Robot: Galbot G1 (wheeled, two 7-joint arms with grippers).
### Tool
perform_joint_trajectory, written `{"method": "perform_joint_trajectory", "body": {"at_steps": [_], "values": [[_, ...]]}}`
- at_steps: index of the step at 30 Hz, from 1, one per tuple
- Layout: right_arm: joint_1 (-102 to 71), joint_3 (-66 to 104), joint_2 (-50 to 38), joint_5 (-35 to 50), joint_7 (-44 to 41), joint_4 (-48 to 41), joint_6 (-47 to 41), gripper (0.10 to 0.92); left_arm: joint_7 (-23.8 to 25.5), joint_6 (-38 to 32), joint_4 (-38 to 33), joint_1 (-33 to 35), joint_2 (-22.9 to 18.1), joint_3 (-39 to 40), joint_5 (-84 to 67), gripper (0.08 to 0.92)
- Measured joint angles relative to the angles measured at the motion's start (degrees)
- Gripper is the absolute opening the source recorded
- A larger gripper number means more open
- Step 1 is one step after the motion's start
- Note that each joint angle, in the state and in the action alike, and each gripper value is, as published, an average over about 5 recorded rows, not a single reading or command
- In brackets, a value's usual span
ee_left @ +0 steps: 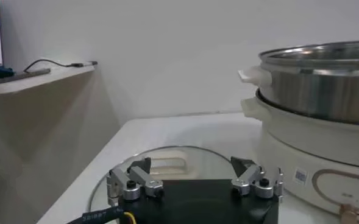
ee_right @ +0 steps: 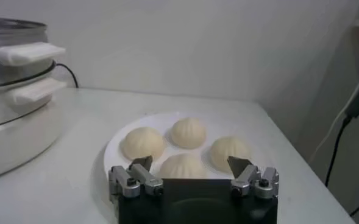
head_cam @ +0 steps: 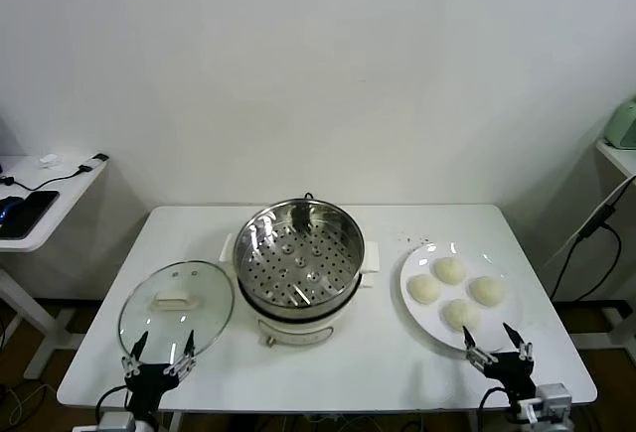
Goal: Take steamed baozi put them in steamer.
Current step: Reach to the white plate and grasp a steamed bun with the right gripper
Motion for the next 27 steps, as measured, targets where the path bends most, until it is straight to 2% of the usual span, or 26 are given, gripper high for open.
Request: {"method": "perform_joint_trajectory", "body": {"at_steps": [8, 13, 20, 27], "values": [[13.8, -5.6, -7.8, 0.9, -0.8, -4.6, -4.9, 0.823, 0.1, 0.0, -0.1, -0.1, 0.0, 0.2, -0.2, 0.823], [27.7, -15.3, -15.9, -0.2, -6.6, -10.7, -6.4, 0.823, 0.1, -0.2, 0.1, 0.0, 0.1, 0.2, -0.4, 0.823], [53.2, -39.1, -27.2, -2.1, -22.8, -20.9, -5.0, 0.823, 0.3, -0.3, -0.1, -0.1, 0.1, 0.2, -0.5, 0.823], [79.9, -65.9, -30.9, -4.3, -43.6, -32.4, 2.9, 0.823, 0.6, -0.5, 0.2, -0.4, -0.1, 0.4, -0.5, 0.823]]}}
